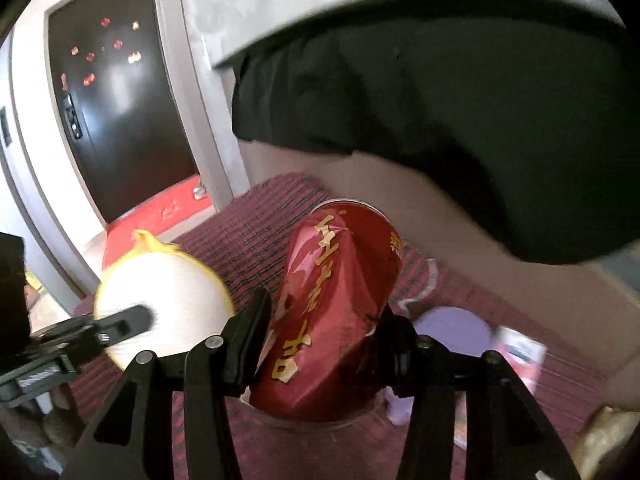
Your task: Collect trash
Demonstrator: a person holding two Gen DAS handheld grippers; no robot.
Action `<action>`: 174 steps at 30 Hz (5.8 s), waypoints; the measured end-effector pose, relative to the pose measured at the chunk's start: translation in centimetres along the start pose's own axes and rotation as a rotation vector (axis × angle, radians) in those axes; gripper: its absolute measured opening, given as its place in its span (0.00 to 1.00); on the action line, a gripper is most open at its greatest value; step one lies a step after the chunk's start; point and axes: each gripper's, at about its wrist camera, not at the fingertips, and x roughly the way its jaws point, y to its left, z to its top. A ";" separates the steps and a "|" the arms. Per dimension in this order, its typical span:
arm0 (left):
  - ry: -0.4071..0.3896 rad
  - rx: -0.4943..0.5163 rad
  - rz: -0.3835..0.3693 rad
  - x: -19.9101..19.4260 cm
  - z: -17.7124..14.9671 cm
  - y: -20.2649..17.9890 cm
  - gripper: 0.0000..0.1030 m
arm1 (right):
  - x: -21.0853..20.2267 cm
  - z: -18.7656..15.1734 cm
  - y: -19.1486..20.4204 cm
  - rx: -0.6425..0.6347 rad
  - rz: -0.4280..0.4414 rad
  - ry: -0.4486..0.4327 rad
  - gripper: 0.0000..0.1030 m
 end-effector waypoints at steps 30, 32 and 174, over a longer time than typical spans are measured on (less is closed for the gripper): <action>-0.128 0.460 -0.176 0.4 -8.7 -32.7 0.14 | -28.7 -13.0 -14.8 0.093 -0.464 -0.277 0.45; -0.137 0.474 -0.166 0.8 -9.6 -33.5 0.14 | -28.6 -13.8 -15.6 0.108 -0.480 -0.272 0.45; 0.377 -0.124 -0.264 20.5 0.1 -6.4 0.46 | 0.1 -10.3 -10.6 0.259 0.030 0.145 0.46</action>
